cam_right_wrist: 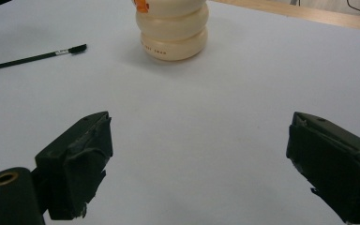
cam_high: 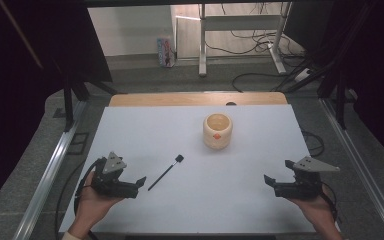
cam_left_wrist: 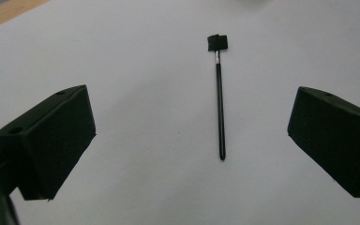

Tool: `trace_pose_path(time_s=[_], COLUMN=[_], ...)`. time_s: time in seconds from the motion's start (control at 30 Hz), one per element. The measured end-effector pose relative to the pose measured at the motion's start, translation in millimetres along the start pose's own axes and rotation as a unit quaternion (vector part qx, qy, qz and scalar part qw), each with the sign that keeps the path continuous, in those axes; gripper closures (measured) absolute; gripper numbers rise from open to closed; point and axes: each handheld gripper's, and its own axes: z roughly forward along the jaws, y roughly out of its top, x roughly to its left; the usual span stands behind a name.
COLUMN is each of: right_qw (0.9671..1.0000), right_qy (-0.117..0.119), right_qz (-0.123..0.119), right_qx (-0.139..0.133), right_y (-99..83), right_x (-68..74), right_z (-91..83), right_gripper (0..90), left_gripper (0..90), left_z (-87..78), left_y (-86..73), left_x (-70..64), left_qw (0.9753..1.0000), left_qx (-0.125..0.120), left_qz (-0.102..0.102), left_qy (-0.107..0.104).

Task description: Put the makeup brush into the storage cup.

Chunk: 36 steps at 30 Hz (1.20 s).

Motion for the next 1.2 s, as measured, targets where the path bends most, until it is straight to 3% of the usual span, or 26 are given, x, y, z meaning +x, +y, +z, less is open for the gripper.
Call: trace_pose_path(time_s=[0.23,0.5,0.67,0.8,1.2], right_qw=[1.0000,1.0000,1.0000,1.0000,0.9999], right_qy=[-0.001,-0.002,-0.002,0.000,-0.002], right_qz=[0.003,0.008,0.005,0.004,0.003], right_qx=[0.000,0.002,0.005,0.008,0.014], right_y=[0.0,-1.4,-1.6,-1.9,-3.1], right_x=[1.7,0.0,0.5,1.1,1.4], right_z=[-0.1,0.4,1.0,2.2,4.2], right_gripper=[6.3,6.0,6.1,6.1,6.1], left_gripper=[1.5,1.3,1.7,1.8,1.6], left_z=[-2.1,5.3,11.6,18.2,43.3], left_y=[15.1,28.8,35.3,40.1,48.2], left_x=[0.4,1.6,0.0,0.4,-4.3], left_qw=[0.9998,0.9994,0.9990,0.9974,0.9939], left_qx=[-0.007,0.007,0.023,0.052,0.089], left_qz=[0.012,0.024,0.027,0.040,0.049], left_qy=[-0.010,-0.022,-0.026,-0.030,-0.043])
